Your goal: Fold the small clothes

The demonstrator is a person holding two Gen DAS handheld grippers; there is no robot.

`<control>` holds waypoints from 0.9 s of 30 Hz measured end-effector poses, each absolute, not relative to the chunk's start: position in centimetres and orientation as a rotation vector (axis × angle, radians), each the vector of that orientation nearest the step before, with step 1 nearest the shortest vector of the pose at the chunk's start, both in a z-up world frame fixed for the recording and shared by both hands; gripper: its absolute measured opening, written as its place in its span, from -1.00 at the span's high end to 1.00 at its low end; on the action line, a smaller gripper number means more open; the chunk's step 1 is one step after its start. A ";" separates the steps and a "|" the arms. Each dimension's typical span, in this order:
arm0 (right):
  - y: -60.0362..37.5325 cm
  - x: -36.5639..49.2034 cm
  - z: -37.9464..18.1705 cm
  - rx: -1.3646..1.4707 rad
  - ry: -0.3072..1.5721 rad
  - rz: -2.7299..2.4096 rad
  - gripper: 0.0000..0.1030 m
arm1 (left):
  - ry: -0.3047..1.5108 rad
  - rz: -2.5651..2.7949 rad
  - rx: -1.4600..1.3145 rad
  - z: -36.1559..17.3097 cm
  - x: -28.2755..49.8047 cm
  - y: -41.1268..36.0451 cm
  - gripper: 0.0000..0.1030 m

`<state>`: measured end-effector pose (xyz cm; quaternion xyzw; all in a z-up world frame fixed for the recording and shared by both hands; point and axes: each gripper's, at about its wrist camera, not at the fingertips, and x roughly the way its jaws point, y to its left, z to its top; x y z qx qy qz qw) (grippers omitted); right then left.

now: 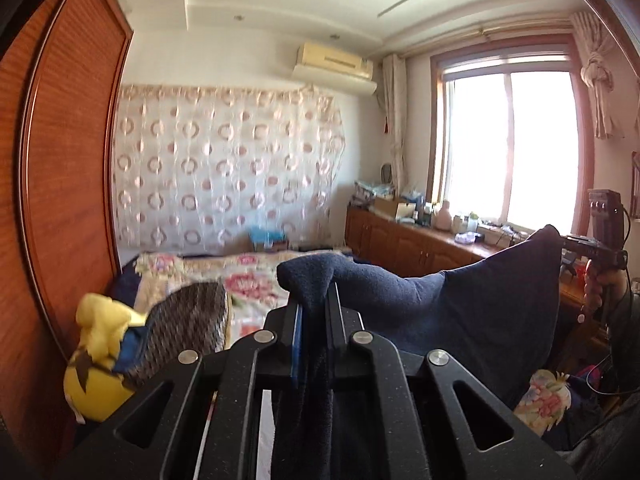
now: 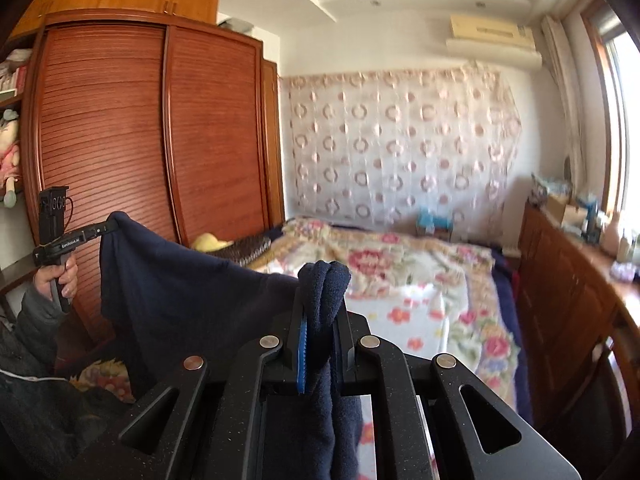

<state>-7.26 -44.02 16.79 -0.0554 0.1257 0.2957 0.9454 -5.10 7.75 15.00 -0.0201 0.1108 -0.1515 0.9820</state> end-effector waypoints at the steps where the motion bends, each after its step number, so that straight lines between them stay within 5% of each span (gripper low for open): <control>1: -44.0 -8.1 18.0 -0.128 0.224 0.596 0.82 | 0.200 -0.300 -0.033 15.9 -5.3 8.0 0.81; 14: -44.2 -11.4 25.4 -0.196 0.031 0.576 0.82 | 0.037 -0.202 0.000 22.1 -4.4 10.9 0.81; 27: -37.9 8.1 18.1 -0.213 0.358 0.411 0.80 | 0.333 -0.107 0.033 10.2 17.6 10.9 0.72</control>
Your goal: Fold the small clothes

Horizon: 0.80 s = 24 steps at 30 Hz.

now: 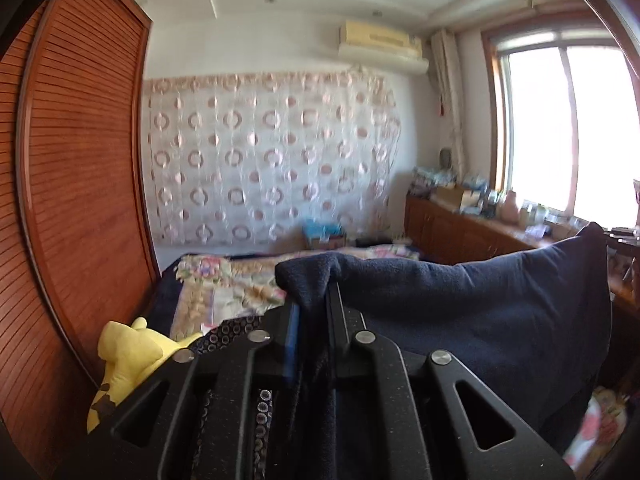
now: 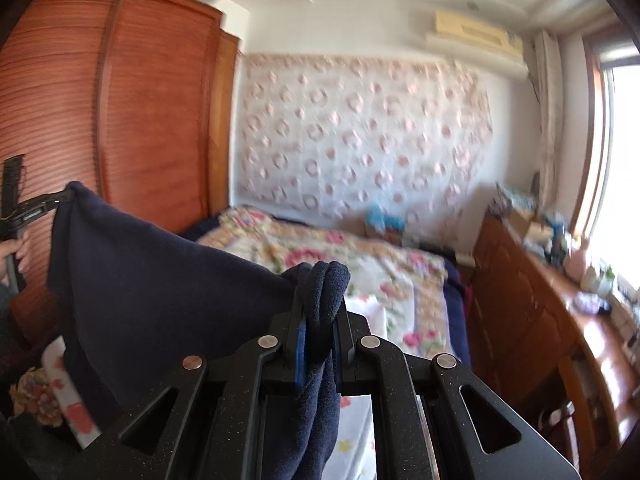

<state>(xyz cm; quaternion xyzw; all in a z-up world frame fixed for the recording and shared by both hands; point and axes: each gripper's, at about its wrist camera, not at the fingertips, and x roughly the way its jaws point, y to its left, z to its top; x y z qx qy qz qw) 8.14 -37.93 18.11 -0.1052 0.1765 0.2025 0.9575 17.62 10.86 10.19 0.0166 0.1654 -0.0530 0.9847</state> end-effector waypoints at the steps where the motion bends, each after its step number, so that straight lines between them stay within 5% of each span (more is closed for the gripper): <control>1: -37.4 10.6 16.5 -0.212 0.415 0.391 0.67 | 0.374 -0.128 0.033 8.5 19.6 10.8 0.58; 4: -36.1 17.3 10.7 -0.184 0.615 0.311 0.46 | 0.478 -0.146 0.016 4.3 22.2 10.3 0.20; 10: -35.2 20.2 4.9 -0.106 0.727 0.285 0.44 | 0.599 -0.188 0.017 -1.9 20.4 9.0 -0.45; 24: -38.6 19.2 -1.6 0.002 0.792 0.318 0.44 | 0.816 -0.249 0.019 -9.9 17.2 7.4 -0.52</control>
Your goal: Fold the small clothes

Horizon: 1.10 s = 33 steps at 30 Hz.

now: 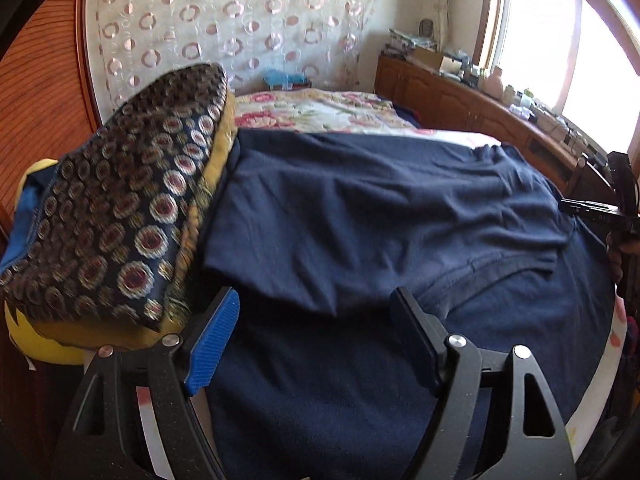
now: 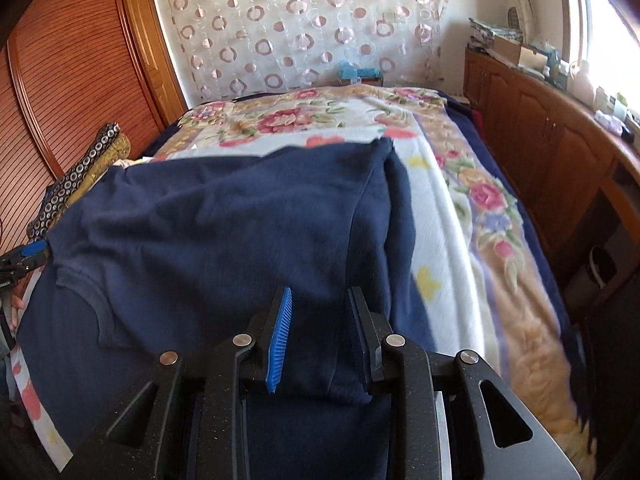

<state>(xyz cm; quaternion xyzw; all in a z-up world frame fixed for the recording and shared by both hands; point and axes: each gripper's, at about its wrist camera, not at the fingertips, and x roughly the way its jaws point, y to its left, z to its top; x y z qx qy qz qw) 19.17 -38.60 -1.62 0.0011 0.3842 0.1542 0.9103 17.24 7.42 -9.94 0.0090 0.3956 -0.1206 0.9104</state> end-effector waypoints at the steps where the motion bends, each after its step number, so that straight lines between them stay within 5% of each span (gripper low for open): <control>1: -38.6 19.3 -1.7 -0.003 0.796 0.314 0.44 | 0.824 -0.249 0.018 -10.2 17.3 7.3 -0.52; 7: -38.6 19.1 -1.1 -0.061 0.795 0.271 0.42 | 0.877 -0.220 0.007 -11.5 17.7 7.0 -0.52; 16: -40.3 18.6 -0.7 -0.052 0.802 0.270 0.10 | 0.899 -0.189 0.064 -11.8 17.8 6.2 -0.59; 33: -38.8 19.1 -2.7 -0.070 0.796 0.235 0.09 | 0.905 -0.204 0.078 -12.1 18.3 5.4 -0.70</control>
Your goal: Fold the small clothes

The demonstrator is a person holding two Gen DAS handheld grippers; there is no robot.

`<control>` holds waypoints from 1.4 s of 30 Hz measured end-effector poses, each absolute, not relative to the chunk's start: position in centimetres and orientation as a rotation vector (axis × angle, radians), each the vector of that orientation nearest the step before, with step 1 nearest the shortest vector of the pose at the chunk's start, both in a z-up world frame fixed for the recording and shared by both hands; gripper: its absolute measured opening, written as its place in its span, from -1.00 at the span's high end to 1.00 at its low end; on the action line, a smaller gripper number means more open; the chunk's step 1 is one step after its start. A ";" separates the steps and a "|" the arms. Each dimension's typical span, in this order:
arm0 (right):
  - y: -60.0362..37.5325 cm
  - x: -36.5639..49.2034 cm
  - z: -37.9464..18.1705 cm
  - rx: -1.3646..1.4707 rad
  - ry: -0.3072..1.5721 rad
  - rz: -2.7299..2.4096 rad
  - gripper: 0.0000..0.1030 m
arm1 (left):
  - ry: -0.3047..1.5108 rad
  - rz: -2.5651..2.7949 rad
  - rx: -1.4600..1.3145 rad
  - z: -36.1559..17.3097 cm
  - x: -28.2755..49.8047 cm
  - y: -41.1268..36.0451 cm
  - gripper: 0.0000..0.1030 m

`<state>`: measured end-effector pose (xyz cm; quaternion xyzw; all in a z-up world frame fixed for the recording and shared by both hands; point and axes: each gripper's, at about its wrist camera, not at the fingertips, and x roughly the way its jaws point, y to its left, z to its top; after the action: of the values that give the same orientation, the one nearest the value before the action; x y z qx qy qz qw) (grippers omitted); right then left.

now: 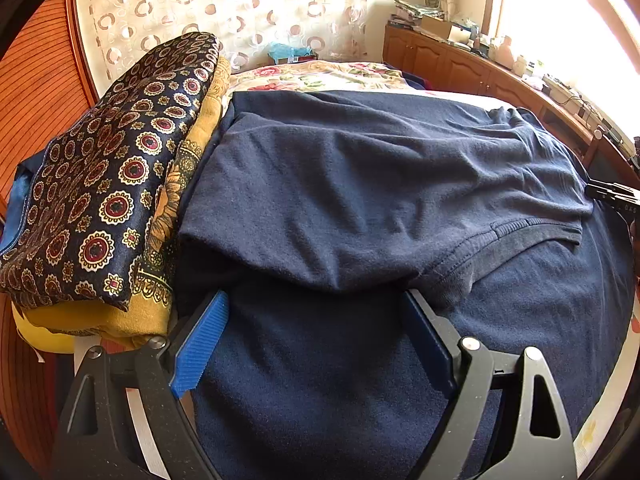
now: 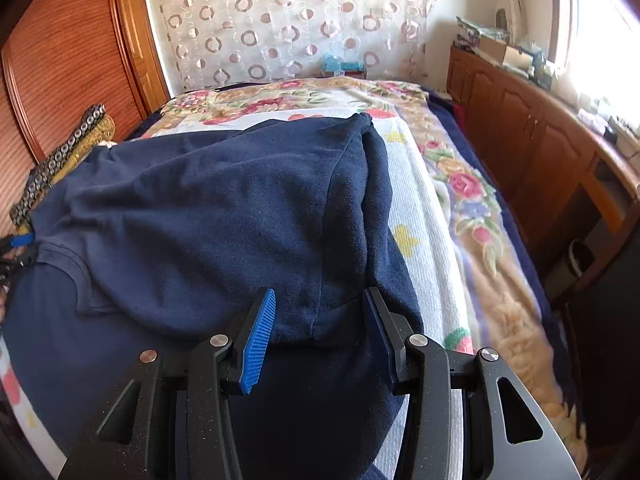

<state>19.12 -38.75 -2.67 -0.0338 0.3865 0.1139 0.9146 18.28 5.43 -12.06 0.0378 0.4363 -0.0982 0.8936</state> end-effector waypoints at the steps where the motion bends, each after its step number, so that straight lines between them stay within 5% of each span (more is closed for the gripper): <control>1: -38.5 19.0 -2.7 -0.083 0.795 0.227 0.09 | 0.903 -0.207 0.077 -12.1 18.3 5.4 -0.70; 9: -38.0 18.7 -2.7 -0.102 0.795 0.226 0.04 | 0.878 -0.196 -0.078 -11.0 18.9 7.8 -0.33; 22: -40.0 18.2 -2.4 0.001 0.798 0.281 0.03 | 0.829 -0.187 -0.111 -9.6 19.4 7.6 -0.31; 24: -40.0 18.1 -2.4 -0.009 0.799 0.282 0.04 | 0.826 -0.193 -0.103 -9.5 19.5 7.5 -0.01; 27: -39.8 18.0 -2.4 -0.040 0.801 0.269 0.21 | 0.842 -0.166 -0.075 -9.7 20.1 7.0 0.37; 31: -39.5 18.1 -2.3 -0.063 0.793 0.309 0.82 | 0.841 -0.149 -0.040 -9.9 20.1 6.6 0.91; 42: -40.5 15.2 1.3 -0.045 0.613 0.339 0.89 | 0.658 -0.186 -0.044 -4.1 15.3 7.2 0.95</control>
<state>15.19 -40.45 1.32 -0.0219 0.3004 0.1663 0.9390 15.30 7.17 -4.13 -0.0215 0.3226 -0.0913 0.9419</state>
